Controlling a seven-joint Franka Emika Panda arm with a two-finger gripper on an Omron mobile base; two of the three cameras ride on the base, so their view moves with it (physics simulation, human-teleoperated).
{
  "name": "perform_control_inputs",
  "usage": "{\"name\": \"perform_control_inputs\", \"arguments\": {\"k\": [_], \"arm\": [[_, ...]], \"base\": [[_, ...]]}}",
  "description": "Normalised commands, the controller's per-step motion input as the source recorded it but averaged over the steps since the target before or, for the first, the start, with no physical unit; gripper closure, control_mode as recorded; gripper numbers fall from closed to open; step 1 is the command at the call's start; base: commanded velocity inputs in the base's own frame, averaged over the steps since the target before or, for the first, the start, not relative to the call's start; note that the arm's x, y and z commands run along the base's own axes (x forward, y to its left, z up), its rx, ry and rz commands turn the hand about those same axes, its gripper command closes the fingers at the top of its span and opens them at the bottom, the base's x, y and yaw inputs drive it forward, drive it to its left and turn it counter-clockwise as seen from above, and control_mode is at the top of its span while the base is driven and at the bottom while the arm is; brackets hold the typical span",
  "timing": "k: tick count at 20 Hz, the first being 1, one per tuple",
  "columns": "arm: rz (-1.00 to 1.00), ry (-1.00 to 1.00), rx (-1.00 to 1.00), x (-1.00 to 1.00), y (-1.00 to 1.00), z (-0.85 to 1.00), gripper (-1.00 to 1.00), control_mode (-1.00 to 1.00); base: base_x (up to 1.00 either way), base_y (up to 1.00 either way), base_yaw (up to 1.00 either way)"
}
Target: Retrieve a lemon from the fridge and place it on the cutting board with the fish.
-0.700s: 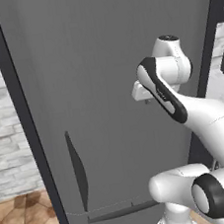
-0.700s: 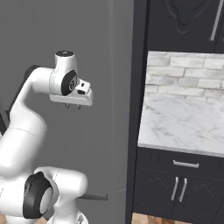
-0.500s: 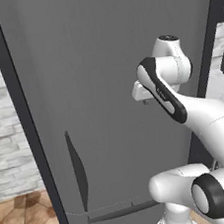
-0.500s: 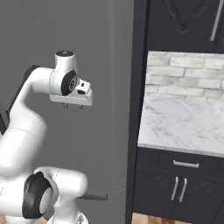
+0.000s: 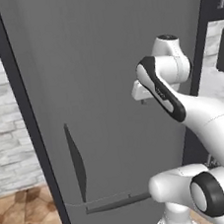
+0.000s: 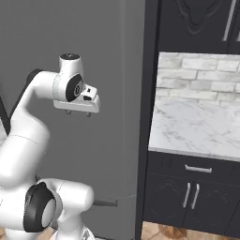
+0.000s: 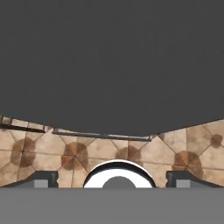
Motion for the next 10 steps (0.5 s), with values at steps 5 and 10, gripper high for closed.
{"name": "perform_control_inputs", "arguments": {"k": [5,10], "arm": [[0.0,0.0,0.0,0.0,0.0,0.0,-1.0,1.0],[0.0,0.0,0.0,0.0,0.0,0.0,-1.0,1.0]], "base": [[-0.64,0.41,-0.01],[-0.4,0.64,-0.17]]}}
